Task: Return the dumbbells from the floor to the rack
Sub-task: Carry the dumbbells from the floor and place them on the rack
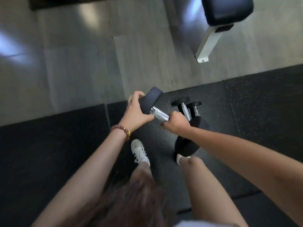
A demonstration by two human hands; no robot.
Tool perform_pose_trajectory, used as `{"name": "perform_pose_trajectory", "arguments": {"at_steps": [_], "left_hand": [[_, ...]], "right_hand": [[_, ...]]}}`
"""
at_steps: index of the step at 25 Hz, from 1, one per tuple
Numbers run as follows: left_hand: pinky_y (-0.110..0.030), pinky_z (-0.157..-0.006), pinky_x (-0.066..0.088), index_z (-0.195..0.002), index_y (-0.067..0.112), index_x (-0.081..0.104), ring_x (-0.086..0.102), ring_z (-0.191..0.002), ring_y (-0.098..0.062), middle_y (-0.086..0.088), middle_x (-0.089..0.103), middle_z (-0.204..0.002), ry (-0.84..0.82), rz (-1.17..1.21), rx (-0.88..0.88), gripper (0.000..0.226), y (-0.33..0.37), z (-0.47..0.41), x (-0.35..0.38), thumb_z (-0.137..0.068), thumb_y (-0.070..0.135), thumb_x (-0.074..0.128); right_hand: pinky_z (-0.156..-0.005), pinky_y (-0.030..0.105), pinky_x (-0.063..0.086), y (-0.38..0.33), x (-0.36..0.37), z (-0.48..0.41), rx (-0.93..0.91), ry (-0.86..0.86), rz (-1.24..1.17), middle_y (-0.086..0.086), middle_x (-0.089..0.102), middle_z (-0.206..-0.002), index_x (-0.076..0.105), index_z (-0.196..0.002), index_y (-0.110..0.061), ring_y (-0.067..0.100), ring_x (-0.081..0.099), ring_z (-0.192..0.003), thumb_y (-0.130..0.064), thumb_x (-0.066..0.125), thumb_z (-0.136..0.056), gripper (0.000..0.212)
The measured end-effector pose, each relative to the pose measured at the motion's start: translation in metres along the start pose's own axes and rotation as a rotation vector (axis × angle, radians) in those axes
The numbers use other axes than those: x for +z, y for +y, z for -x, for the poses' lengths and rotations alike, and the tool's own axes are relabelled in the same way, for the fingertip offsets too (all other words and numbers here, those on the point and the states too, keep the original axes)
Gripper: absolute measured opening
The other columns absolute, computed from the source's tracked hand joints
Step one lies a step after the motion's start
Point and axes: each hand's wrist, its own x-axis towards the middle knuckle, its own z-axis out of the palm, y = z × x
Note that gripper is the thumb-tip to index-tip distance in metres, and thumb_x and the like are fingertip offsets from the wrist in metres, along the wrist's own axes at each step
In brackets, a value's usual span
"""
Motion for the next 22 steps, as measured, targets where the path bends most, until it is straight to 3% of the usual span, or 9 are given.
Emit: {"name": "perform_pose_trajectory", "arguments": {"at_steps": [1,3,8,12,18,22], "left_hand": [[-0.024,-0.08,0.046,-0.13,0.026,0.043,0.057,-0.098,-0.012,0.011,0.053,-0.102,-0.015,0.072,-0.014,0.071,0.016,0.023,-0.013,-0.067,0.012,0.073],[-0.029,-0.08,0.053,-0.139,0.03,0.042,0.065,-0.095,-0.017,0.005,0.067,-0.101,-0.005,0.036,-0.037,0.079,0.039,0.072,-0.029,-0.067,0.011,0.068],[-0.036,-0.083,0.053,-0.124,0.016,0.055,0.064,-0.096,-0.026,-0.006,0.068,-0.104,0.007,-0.018,-0.176,0.058,0.064,0.152,-0.041,-0.068,0.013,0.071],[-0.029,-0.073,0.046,-0.113,0.01,0.056,0.058,-0.091,-0.023,-0.008,0.063,-0.104,-0.031,0.043,-0.39,0.047,0.06,0.189,-0.034,-0.069,0.012,0.074],[-0.028,-0.073,0.044,-0.111,0.012,0.054,0.058,-0.09,-0.025,-0.01,0.063,-0.108,0.124,0.082,-0.541,0.046,0.067,0.22,-0.024,-0.069,0.014,0.073],[-0.031,-0.086,0.046,-0.131,0.013,0.047,0.059,-0.11,-0.031,-0.011,0.061,-0.12,0.311,0.182,-0.619,0.065,0.084,0.25,0.005,-0.071,0.015,0.072]], "right_hand": [[-0.049,0.025,0.036,-0.01,-0.016,0.025,-0.016,0.019,0.031,0.007,0.059,-0.072,0.065,-0.086,-0.006,0.025,0.058,-0.064,-0.027,0.063,-0.078,0.023],[-0.053,0.026,0.037,-0.027,-0.04,0.077,-0.04,0.004,0.1,0.007,0.057,-0.072,0.063,-0.084,-0.005,0.025,0.056,-0.065,-0.028,0.063,-0.078,0.024],[-0.045,0.023,0.04,-0.05,-0.06,0.148,-0.094,-0.304,0.31,0.002,0.057,-0.062,0.058,-0.073,-0.01,0.02,0.056,-0.062,-0.022,0.066,-0.076,0.015],[-0.043,0.021,0.041,-0.047,-0.047,0.165,-0.131,-0.418,0.383,0.005,0.061,-0.067,0.066,-0.086,-0.01,0.015,0.052,-0.048,-0.02,0.066,-0.074,0.016],[-0.056,0.028,0.043,-0.048,-0.044,0.166,-0.264,-0.453,0.441,0.008,0.06,-0.076,0.058,-0.069,-0.014,0.021,0.054,-0.065,-0.026,0.069,-0.072,0.016],[-0.065,0.027,0.043,-0.046,-0.053,0.178,-0.316,-0.44,0.554,0.004,0.059,-0.08,0.051,-0.06,-0.021,0.019,0.056,-0.074,-0.029,0.07,-0.071,0.023]]}}
